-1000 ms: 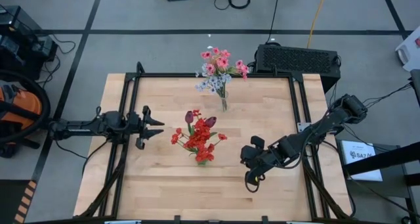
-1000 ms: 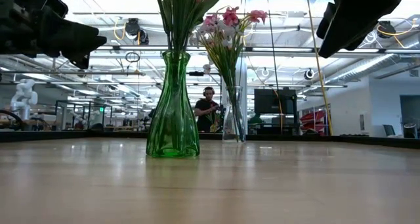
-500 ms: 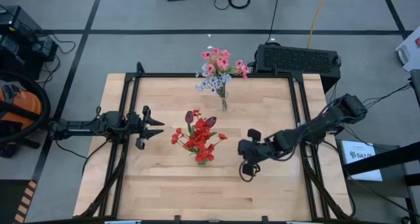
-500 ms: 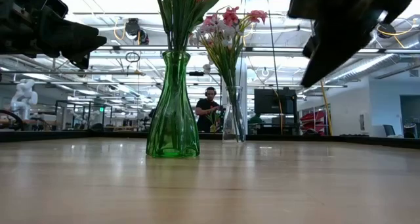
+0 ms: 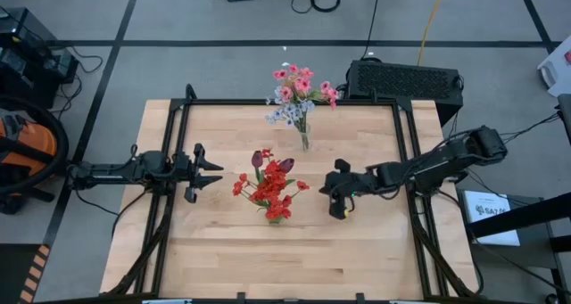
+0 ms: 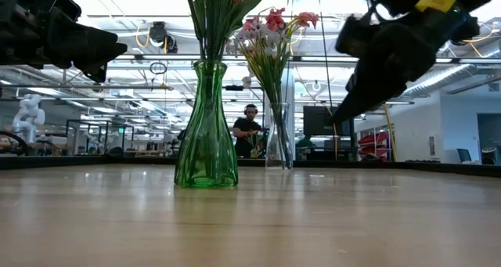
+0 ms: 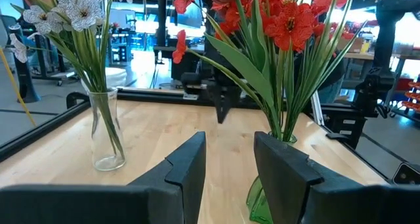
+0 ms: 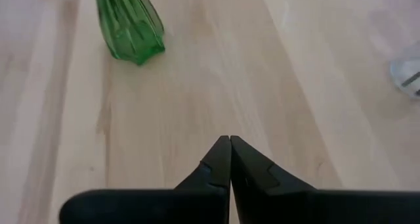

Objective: Sort flowers into vase by color
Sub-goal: Return to Home Position

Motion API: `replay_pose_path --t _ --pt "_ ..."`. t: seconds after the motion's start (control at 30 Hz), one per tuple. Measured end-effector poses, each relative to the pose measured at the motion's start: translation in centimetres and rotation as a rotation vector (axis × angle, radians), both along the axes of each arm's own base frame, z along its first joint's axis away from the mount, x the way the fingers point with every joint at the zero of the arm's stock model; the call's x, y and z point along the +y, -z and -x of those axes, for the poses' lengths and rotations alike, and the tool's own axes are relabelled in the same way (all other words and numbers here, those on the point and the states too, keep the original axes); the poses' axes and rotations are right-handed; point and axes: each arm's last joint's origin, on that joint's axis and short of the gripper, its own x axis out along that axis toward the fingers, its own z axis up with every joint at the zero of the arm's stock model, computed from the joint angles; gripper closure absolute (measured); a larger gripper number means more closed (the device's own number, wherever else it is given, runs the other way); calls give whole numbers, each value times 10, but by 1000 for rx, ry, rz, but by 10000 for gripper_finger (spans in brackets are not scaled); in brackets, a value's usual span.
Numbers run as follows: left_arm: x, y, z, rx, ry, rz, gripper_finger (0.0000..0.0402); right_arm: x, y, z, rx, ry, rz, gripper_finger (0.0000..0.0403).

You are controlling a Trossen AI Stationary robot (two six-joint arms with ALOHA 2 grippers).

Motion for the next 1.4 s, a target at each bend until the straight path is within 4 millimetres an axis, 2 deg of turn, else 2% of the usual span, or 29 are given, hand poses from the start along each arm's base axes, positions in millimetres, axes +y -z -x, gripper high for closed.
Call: replay_pose_path --t 0.27,0.43,0.53,0.7,0.83,1.1,1.27,1.4 --pt "0 2 0 19 0 0 265 -16 3 46 -176 10 -7 403" --pt "0 2 0 19 0 0 265 -24 2 65 -406 21 -22 403" --pt "0 2 0 20 1 0 265 -30 7 75 -468 -7 -53 403" --pt "0 2 0 19 0 0 265 -40 9 88 -533 -15 -87 403" --pt "0 2 0 19 0 0 265 -45 -1 93 -609 12 -72 403" --pt "0 2 0 20 0 0 265 -45 -15 111 -668 22 -93 403" --pt "0 2 0 20 0 0 265 -47 -18 122 -680 87 -56 403" --pt "0 2 0 20 0 0 265 -47 -23 128 -733 74 -21 403"
